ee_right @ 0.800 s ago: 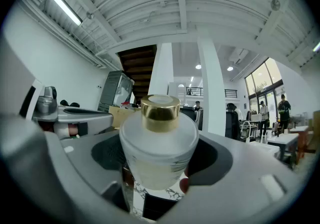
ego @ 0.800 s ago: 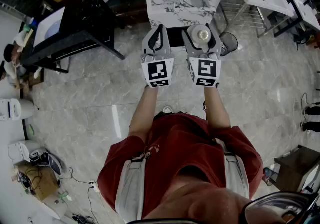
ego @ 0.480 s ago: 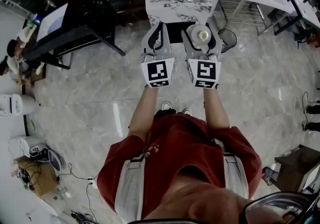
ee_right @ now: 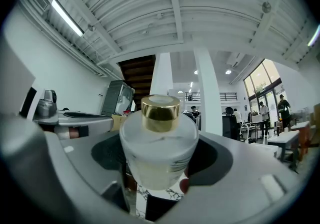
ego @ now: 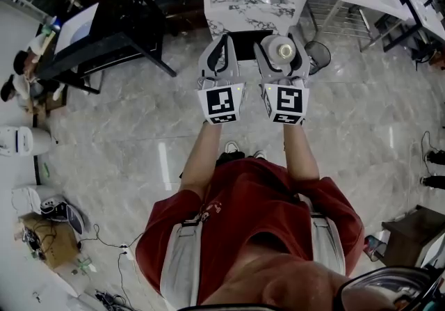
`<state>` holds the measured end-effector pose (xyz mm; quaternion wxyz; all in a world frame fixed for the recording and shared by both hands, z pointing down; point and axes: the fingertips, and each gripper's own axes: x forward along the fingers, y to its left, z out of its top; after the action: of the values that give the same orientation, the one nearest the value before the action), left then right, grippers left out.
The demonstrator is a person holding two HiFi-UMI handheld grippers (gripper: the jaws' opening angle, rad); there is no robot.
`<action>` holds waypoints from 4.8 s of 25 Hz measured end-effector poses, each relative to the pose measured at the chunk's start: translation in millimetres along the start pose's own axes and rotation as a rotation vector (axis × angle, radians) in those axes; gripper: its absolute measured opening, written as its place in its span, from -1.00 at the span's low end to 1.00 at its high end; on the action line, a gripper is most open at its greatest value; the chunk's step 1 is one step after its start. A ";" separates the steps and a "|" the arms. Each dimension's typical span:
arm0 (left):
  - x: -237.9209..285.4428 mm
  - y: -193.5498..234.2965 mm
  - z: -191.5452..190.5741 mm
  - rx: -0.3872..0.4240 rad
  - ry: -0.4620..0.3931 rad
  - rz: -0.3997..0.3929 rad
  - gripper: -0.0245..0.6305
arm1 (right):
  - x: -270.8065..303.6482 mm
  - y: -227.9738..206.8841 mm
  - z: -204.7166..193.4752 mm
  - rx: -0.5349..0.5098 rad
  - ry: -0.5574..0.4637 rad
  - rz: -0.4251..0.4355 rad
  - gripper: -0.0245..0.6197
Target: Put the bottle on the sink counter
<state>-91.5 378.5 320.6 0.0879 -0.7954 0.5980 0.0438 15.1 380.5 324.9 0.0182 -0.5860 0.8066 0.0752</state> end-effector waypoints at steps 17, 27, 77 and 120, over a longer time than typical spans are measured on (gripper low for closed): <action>7.2 36.8 0.3 -0.018 -0.030 -0.038 -0.94 | 22.9 25.5 8.3 -0.026 -0.033 -0.044 0.13; 3.1 56.2 -1.1 -0.041 -0.050 -0.078 -0.94 | 25.8 44.9 12.3 -0.052 -0.043 -0.078 0.13; 296.9 17.3 -44.9 -0.013 -0.022 -0.067 -0.94 | 249.7 -155.3 -41.1 0.011 -0.006 -0.082 0.13; 451.5 24.5 -92.4 0.009 -0.001 -0.047 -0.94 | 384.8 -228.8 -84.0 0.039 0.004 -0.041 0.13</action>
<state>8.6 -72.0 330.1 0.0928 -0.8090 0.5791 0.0397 116.7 -63.3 339.9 0.0295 -0.6022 0.7957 0.0580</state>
